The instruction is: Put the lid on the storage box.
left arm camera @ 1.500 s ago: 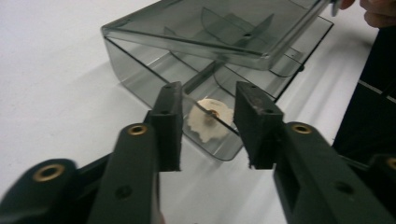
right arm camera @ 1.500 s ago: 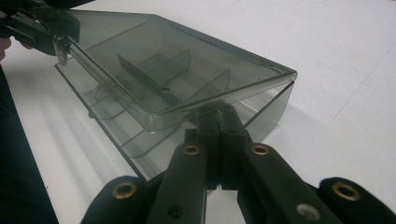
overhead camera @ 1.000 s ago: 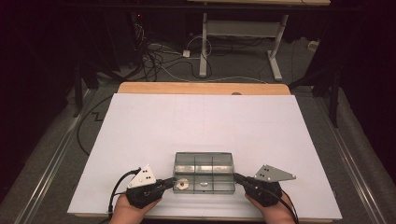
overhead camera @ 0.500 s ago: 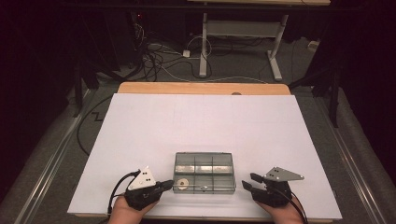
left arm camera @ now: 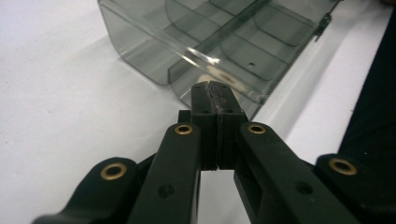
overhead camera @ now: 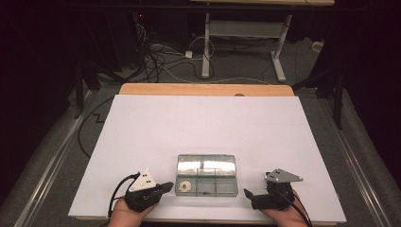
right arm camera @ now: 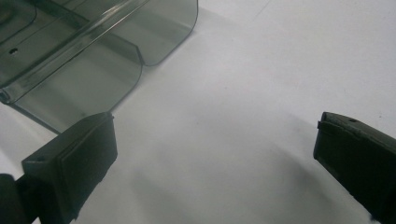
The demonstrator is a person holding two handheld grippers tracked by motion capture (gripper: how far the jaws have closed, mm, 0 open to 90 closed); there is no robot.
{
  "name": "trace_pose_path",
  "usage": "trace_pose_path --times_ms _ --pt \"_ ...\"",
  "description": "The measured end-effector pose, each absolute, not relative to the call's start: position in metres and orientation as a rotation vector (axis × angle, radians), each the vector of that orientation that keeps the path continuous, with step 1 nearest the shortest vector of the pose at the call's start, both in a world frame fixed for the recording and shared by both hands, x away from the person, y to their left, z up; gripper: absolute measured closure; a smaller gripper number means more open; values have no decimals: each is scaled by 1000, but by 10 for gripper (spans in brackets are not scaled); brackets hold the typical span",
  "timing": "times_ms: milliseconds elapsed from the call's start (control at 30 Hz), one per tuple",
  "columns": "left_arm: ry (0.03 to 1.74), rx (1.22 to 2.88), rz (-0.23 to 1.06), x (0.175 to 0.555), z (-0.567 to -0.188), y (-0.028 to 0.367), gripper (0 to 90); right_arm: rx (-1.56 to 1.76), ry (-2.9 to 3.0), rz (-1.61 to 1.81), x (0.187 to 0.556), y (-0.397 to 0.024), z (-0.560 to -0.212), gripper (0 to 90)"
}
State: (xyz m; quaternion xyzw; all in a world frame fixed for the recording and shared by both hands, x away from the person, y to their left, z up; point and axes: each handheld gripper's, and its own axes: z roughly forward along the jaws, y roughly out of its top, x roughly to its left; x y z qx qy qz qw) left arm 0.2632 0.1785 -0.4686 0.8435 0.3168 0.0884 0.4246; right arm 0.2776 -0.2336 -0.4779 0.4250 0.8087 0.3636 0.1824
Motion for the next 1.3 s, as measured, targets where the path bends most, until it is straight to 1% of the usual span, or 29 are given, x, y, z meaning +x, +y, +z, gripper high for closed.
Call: trace_pose_path --times_ms 200,233,467,600,667,733,833,1067,1133,1233,1300 --pt "835 2080 239 268 -469 186 866 1215 2272 1032 278 -234 -477 2" --pt "842 2077 243 269 -469 187 842 1215 2271 1032 278 -234 -477 2" --pt "918 2054 307 281 -471 202 840 1206 2262 1041 279 -235 -477 3" --pt "958 2065 336 288 -475 210 768 1199 2252 1049 280 -236 -476 3" --pt "966 2067 337 291 -476 213 709 1210 2244 1052 280 -237 -476 2" --pt "975 2068 322 293 -478 214 617 1214 2239 1058 279 -237 -475 2" --pt "987 2080 310 296 -480 213 453 1202 2237 1063 280 -238 -475 2" --pt "1006 2113 304 298 -483 206 144 1195 2227 1082 280 -239 -474 2" --pt "1007 2107 304 298 -482 207 99 1198 2224 1084 280 -239 -474 2" --pt "1013 2089 300 299 -481 207 8 1196 2224 1088 280 -239 -474 2" --pt "1010 2068 299 299 -480 209 0 1195 2223 1093 280 -239 -474 2"
